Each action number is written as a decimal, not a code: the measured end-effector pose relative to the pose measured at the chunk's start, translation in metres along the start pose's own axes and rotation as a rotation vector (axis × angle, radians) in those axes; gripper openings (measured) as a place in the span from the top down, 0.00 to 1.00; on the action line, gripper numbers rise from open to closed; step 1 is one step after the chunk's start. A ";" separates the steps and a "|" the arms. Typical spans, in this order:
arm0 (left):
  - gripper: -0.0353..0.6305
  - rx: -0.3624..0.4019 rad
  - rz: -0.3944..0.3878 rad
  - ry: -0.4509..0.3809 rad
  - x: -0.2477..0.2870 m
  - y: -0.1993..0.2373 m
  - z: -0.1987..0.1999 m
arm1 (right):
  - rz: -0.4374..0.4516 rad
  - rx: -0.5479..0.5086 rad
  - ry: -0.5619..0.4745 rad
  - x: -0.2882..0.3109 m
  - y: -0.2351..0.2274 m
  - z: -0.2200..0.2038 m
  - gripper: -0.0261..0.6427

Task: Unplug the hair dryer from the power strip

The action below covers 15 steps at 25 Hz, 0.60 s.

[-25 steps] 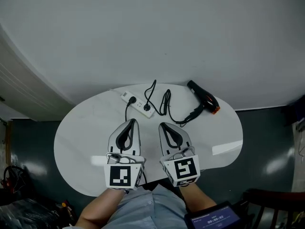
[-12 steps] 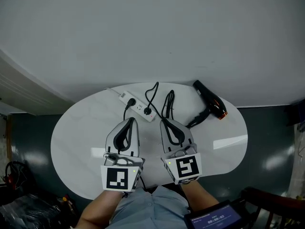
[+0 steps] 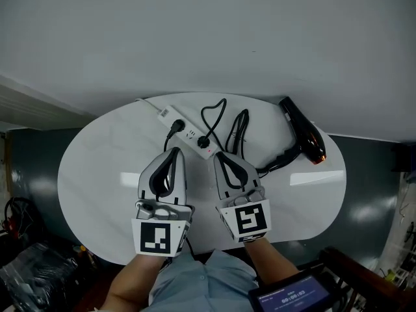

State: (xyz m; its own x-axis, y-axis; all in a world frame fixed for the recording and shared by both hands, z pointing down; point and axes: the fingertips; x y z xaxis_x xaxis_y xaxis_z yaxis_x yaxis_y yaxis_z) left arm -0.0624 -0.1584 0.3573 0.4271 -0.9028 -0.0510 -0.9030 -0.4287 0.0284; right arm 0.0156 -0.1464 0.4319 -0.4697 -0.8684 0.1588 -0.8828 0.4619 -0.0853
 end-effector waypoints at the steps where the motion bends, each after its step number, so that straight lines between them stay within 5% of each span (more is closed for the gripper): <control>1: 0.95 -0.001 0.007 0.004 0.001 0.003 -0.003 | 0.011 0.000 -0.007 0.004 0.001 -0.004 0.96; 5: 0.95 -0.002 0.025 0.013 0.005 0.012 -0.016 | 0.027 0.033 0.043 0.014 0.003 -0.024 0.95; 10: 0.95 -0.026 0.053 0.034 0.007 0.021 -0.024 | 0.052 0.058 0.094 0.023 0.007 -0.043 0.82; 15: 0.95 -0.013 0.081 0.046 0.010 0.034 -0.032 | 0.084 -0.004 0.068 0.039 0.005 -0.045 0.80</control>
State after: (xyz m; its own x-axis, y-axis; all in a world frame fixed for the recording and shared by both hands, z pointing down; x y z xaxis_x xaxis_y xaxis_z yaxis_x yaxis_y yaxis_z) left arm -0.0876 -0.1833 0.3898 0.3549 -0.9349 -0.0022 -0.9340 -0.3546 0.0439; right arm -0.0072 -0.1702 0.4817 -0.5406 -0.8125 0.2181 -0.8405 0.5331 -0.0973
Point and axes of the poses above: the fingertips, and each gripper's own axes: x forward along the fingers, y to its left, z out of its top, and after that the axes turned 10 degrees about -y, right-handed
